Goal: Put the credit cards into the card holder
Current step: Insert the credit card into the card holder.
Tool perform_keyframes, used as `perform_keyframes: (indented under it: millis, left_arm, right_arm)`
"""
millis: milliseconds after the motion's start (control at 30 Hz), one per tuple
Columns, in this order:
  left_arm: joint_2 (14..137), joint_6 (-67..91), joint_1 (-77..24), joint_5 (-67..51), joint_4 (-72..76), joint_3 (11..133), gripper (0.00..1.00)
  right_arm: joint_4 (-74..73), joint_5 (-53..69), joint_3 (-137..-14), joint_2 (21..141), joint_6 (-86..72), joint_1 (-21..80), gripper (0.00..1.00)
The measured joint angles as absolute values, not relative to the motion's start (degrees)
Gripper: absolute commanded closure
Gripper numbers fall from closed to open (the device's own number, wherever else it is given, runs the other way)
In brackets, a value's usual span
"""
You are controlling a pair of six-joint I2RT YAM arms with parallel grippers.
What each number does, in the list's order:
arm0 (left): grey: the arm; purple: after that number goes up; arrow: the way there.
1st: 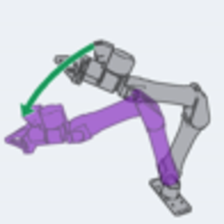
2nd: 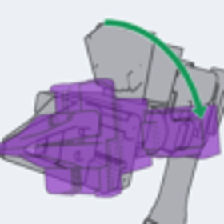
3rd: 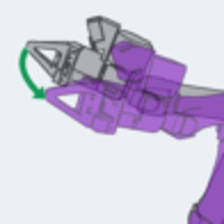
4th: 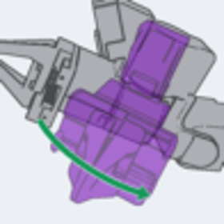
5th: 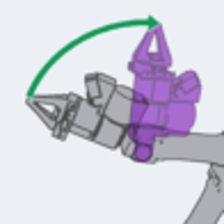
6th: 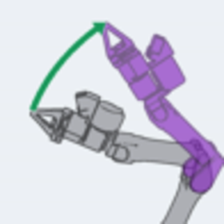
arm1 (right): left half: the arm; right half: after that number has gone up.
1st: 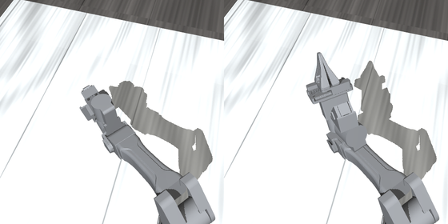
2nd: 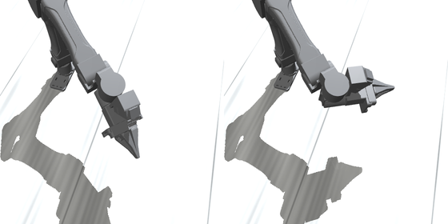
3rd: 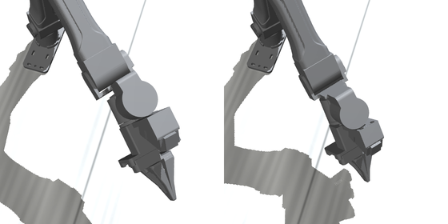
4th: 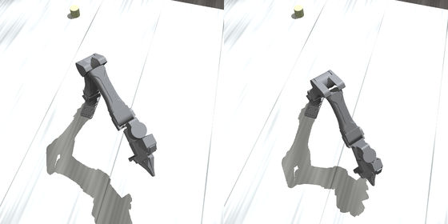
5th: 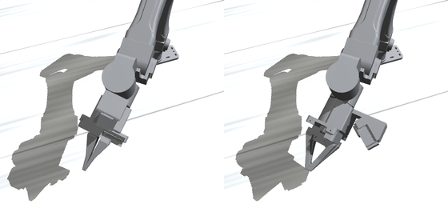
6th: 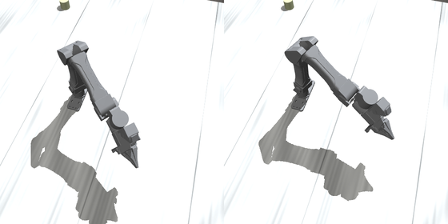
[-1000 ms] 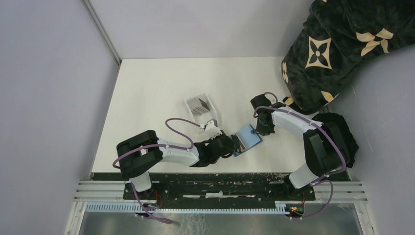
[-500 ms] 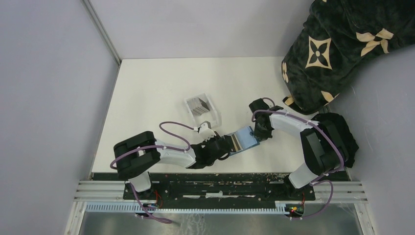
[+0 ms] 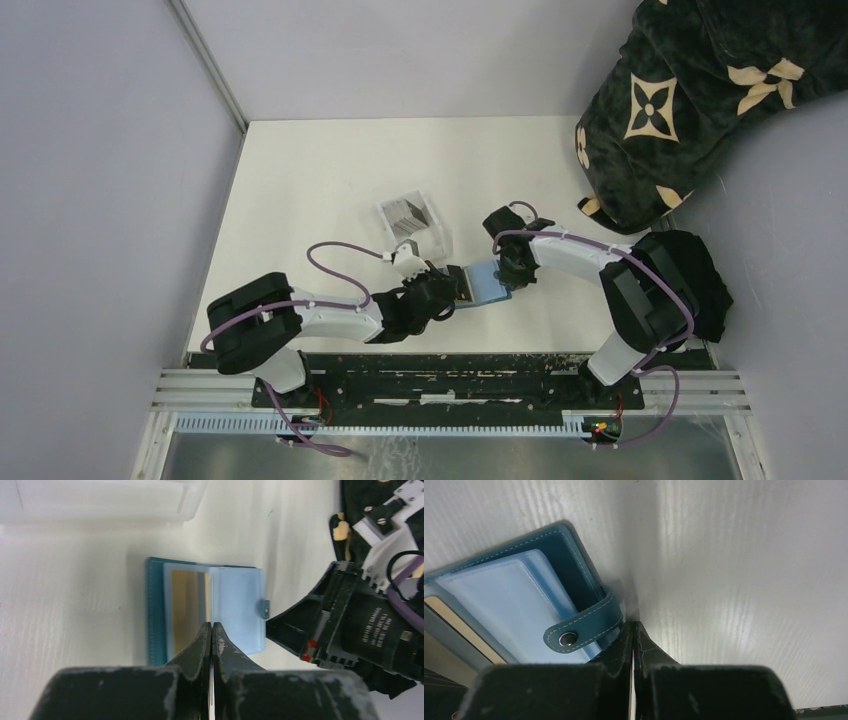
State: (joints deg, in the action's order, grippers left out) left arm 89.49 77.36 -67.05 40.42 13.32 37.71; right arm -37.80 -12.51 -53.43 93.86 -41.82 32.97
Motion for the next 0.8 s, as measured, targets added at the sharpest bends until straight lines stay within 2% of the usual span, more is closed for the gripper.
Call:
perform_keyframes:
  millis: [533, 800]
  left_arm:
    - [90.48, 67.88, -64.1, 34.37, 28.97, 33.23, 0.97]
    - [92.44, 67.35, -63.05, 32.88, 31.44, 32.4, 0.97]
  right_arm:
    - [-37.78, -12.51, -55.51, 95.81, -43.29, 35.77, 0.99]
    - [-37.89, -12.49, -55.86, 96.14, -43.24, 35.9, 0.99]
